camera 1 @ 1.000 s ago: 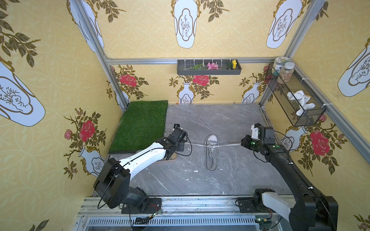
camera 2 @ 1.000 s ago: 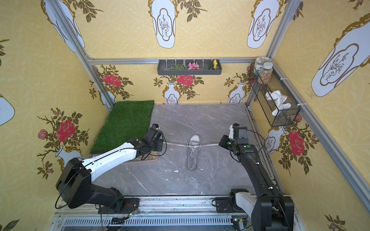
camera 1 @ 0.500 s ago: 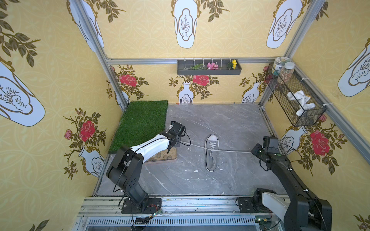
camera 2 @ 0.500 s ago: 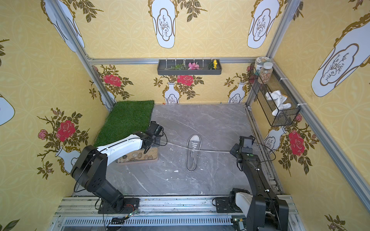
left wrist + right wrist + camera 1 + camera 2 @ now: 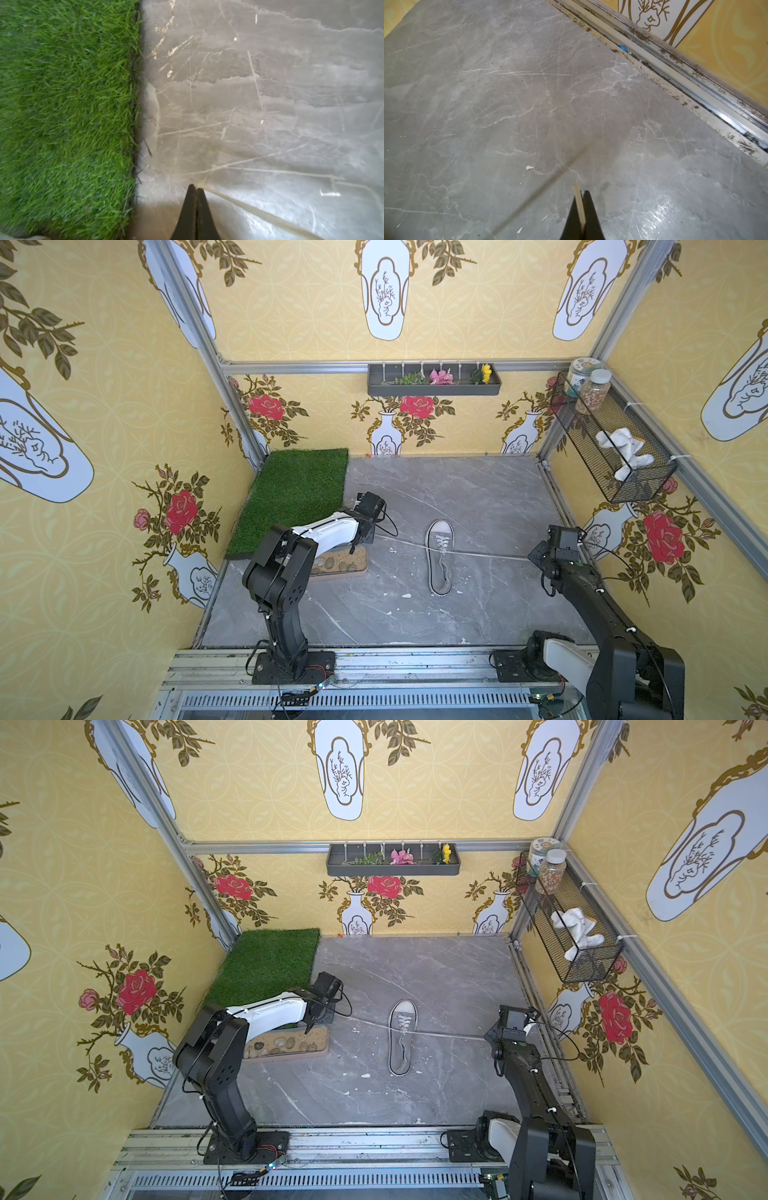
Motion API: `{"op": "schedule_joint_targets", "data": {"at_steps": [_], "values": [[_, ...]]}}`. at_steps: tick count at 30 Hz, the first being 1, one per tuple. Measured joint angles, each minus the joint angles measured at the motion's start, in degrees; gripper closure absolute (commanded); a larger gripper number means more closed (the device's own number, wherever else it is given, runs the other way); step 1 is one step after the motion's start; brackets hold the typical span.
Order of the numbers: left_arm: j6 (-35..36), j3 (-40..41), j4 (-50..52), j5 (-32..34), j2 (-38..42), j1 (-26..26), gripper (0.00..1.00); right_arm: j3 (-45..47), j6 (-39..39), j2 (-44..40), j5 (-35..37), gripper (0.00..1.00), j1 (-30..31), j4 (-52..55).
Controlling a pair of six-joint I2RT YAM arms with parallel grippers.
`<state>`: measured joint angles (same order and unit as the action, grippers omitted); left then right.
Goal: Tie the shoes
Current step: Tie the shoelace on the shoe.
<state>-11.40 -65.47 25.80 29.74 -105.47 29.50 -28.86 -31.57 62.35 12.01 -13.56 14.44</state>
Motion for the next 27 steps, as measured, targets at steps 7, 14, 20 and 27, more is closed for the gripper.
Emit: {"op": "schedule_joint_targets", "data": {"at_steps": [7, 14, 20, 27], "values": [[0.96, -0.33, 0.11, 0.17, 1.86, -0.02, 1.00, -0.68, -0.09, 2.62, -1.62, 1.00, -0.57, -1.22], [1.03, -3.21, 2.32, -0.87, 8.76, 2.08, 1.00, -3.80, 1.97, 3.69, -6.80, 1.00, -0.68, -1.16], [-0.02, -4.90, 2.56, -6.45, 15.69, 5.77, 1.00, -7.26, 4.28, 7.48, -14.49, 0.95, 0.52, -0.20], [-1.36, -5.05, 3.98, -9.86, 17.31, 9.16, 1.00, -7.30, 5.27, 10.73, -18.12, 0.78, 0.48, 3.17]]}}
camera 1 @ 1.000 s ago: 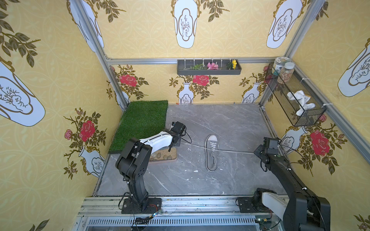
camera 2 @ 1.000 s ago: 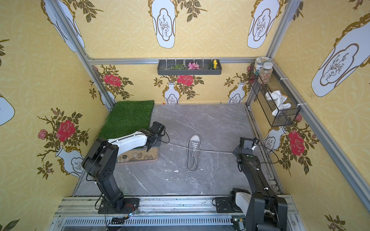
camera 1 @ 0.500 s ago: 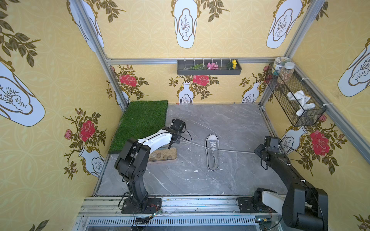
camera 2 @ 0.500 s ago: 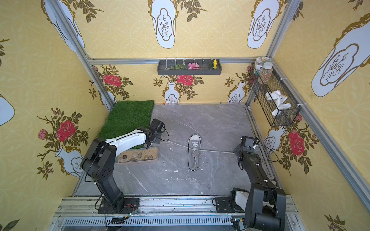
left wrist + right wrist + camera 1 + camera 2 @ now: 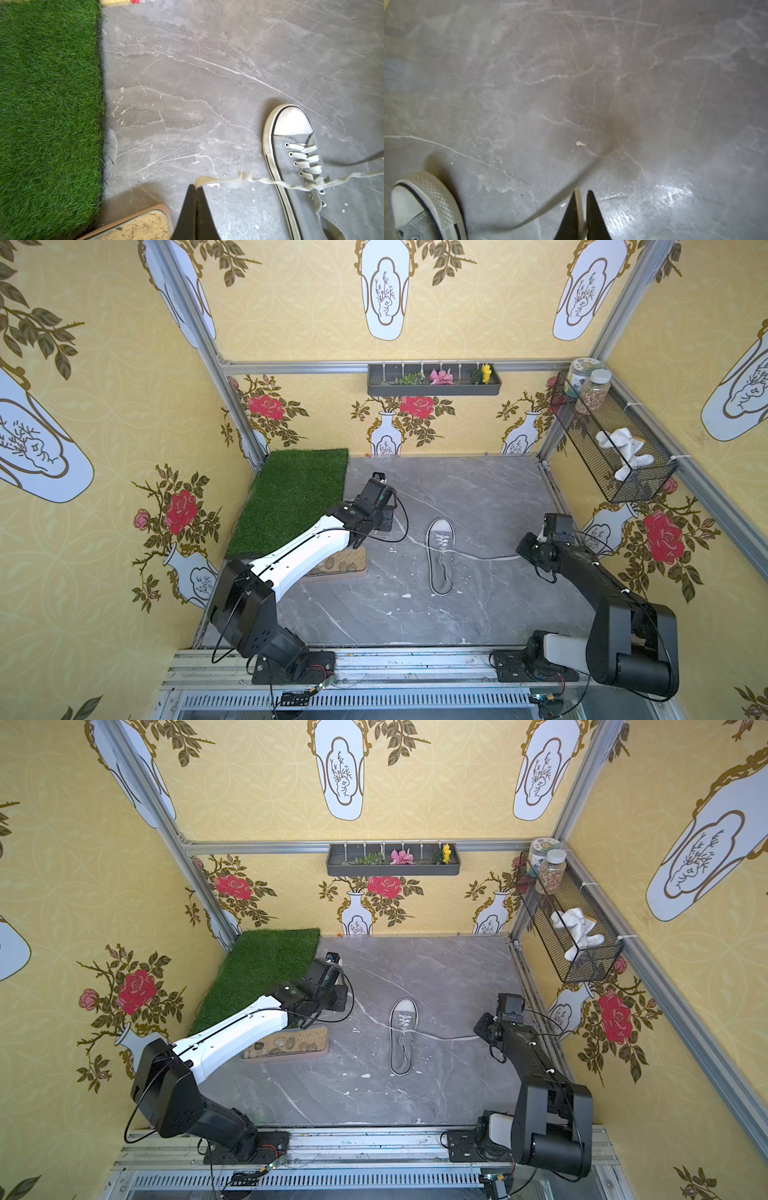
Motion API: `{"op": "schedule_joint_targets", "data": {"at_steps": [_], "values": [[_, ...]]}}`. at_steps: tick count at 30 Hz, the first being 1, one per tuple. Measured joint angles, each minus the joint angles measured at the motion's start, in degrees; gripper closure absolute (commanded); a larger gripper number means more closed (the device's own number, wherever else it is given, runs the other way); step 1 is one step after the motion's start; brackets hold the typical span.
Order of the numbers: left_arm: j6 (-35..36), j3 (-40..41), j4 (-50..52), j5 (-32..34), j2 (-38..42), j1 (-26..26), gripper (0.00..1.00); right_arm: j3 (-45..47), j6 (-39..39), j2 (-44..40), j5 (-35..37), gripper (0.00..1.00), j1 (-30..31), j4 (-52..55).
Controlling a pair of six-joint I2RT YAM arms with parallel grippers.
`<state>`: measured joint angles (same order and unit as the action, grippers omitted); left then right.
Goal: Tie the shoes
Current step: Tie the shoelace on the shoe.
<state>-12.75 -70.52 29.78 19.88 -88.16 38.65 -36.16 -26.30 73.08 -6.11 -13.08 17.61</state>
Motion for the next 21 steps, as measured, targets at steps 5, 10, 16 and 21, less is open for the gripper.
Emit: {"op": "schedule_joint_targets", "data": {"at_steps": [5, 10, 16, 21], "values": [[-0.81, 1.25, 1.57, -0.44, 1.86, 1.09, 1.00, -1.42, 0.92, -2.91, 0.83, 0.64, -0.11, 2.84], [-1.22, 1.97, 2.60, -0.17, 3.85, 1.09, 1.00, -3.21, 1.31, -6.99, 2.86, 0.48, -0.07, 5.55], [-1.73, 1.97, 3.23, -1.70, 5.38, 1.09, 1.00, -5.53, 5.79, -10.95, -4.66, 0.42, 12.74, 5.01], [-2.75, -0.09, 3.69, -3.80, 5.84, 1.09, 1.00, -7.85, 12.09, -5.03, -11.91, 0.41, 29.97, 0.33]]}}
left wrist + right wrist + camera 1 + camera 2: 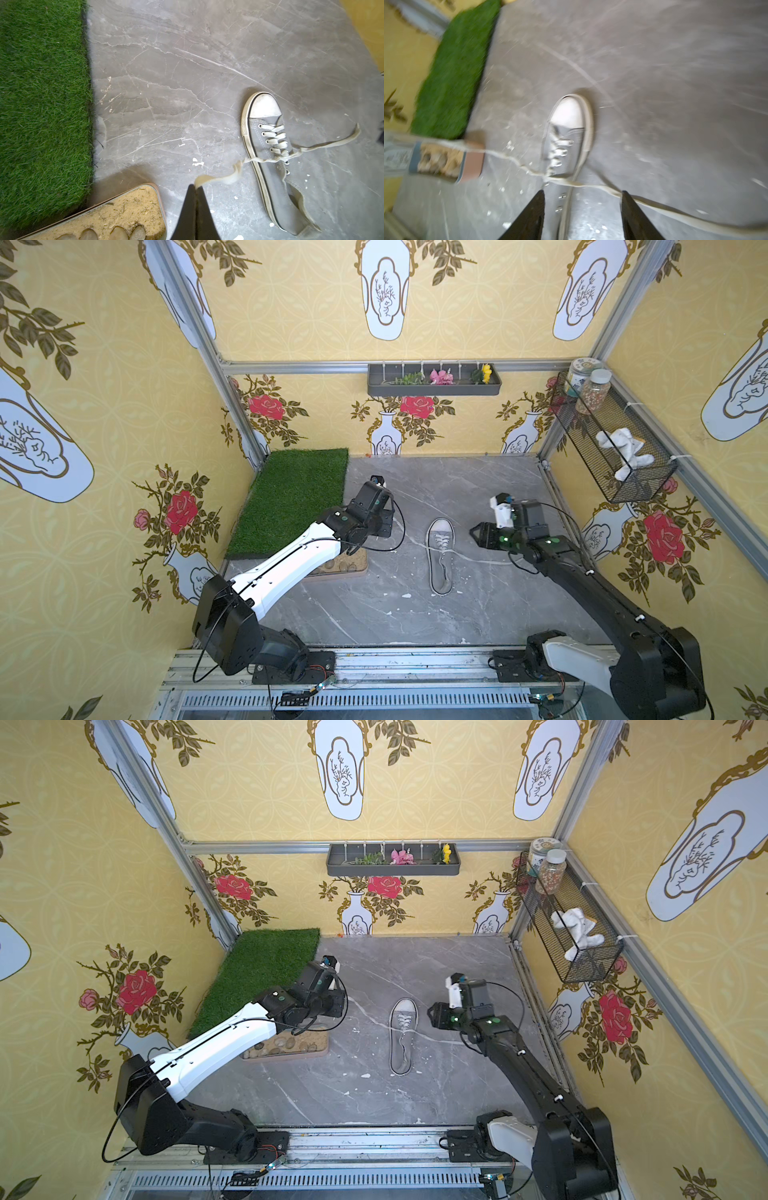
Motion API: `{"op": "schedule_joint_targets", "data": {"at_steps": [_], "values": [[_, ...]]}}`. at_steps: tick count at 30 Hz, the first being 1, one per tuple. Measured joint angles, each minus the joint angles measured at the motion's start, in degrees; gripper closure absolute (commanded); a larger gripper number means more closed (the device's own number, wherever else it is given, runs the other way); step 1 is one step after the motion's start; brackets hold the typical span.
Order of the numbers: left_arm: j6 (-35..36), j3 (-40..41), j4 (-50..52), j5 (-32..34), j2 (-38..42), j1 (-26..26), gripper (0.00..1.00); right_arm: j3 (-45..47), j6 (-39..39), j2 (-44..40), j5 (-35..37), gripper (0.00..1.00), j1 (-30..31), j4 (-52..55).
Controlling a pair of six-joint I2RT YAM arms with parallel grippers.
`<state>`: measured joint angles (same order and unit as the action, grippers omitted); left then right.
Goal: Tie the shoes
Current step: Tie the shoelace on the shoe, then wrap the shoelace around the shoelace.
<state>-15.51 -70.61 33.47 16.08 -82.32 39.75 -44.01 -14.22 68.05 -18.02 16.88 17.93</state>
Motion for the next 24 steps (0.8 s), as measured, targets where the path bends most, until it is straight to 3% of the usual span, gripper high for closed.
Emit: {"op": "schedule_joint_targets", "data": {"at_steps": [3, 8, 18, 24], "values": [[-0.26, -1.84, 1.31, -1.07, -0.02, 0.00, 1.00, -0.15, 3.48, 3.50, -2.23, 0.41, 6.23, -2.16], [-0.98, -4.76, 2.08, -2.89, -0.02, 0.00, 1.00, 0.09, 8.59, 8.83, -5.18, 0.42, 10.23, -6.95], [-1.03, -5.90, 3.08, -4.61, 0.55, 0.00, 1.00, -3.63, 14.29, 20.09, -5.57, 0.47, 11.67, -13.31], [-1.03, -5.88, 3.54, -5.31, 0.52, 0.00, 1.00, -4.85, 14.93, 22.45, -6.16, 0.53, 12.37, -15.80]]}}
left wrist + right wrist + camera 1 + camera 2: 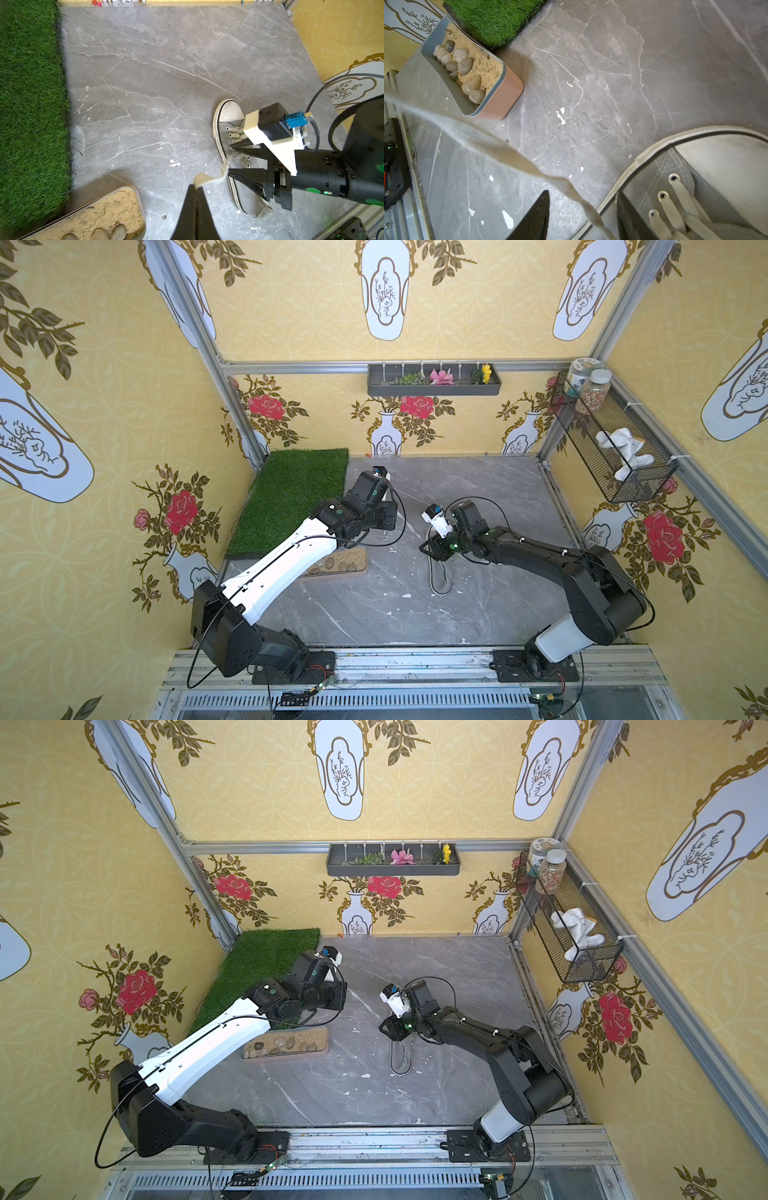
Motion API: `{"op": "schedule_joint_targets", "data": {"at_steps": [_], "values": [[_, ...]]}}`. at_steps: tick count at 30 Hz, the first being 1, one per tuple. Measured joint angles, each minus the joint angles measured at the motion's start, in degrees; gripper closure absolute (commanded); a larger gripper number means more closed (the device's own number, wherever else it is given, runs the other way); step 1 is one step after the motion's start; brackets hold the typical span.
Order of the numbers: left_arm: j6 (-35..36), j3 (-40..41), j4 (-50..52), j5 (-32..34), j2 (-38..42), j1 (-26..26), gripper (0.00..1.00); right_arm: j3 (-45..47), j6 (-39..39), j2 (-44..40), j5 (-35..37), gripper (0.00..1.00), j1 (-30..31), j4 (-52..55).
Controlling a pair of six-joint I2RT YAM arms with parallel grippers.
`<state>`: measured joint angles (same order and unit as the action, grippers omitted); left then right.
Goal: Tie the shoes
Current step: Wrap the shoelace around the shoelace.
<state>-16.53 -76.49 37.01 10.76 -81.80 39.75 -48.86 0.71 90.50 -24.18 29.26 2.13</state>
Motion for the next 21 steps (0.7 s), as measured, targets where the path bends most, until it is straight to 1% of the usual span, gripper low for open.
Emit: {"op": "schedule_joint_targets", "data": {"at_steps": [5, 8, 9, 11, 12, 17, 21], "values": [[0.00, 0.13, 0.13, 0.00, -0.17, 0.00, 1.00, -0.20, 0.61, 0.02, -0.66, 0.62, 0.09, -1.25], [0.00, 0.15, 0.13, 0.02, -0.37, 0.00, 1.00, -0.15, 0.59, 0.02, -1.11, 0.74, 0.11, -2.19], [0.00, 0.17, 0.17, 0.04, -0.42, 0.00, 1.00, -0.13, 0.61, 0.02, -1.11, 0.80, 0.11, -2.32], [0.00, 0.24, 0.11, 0.11, -0.42, 0.00, 1.00, 0.04, 0.57, 0.02, -1.09, 0.88, 0.11, -2.47], [0.00, 0.39, 0.11, 0.20, -0.42, 0.00, 1.00, 0.15, 0.57, 0.02, -1.05, 0.90, 0.09, -2.51], [-0.28, 2.32, 0.11, 0.46, -0.20, -0.04, 1.00, 1.18, 0.46, -2.08, -0.85, 0.94, -0.79, -2.10], [-0.59, 5.22, -0.50, 1.03, -0.42, -0.04, 1.00, 2.75, -0.74, -5.79, -0.92, 0.95, -3.96, -2.05]]}}
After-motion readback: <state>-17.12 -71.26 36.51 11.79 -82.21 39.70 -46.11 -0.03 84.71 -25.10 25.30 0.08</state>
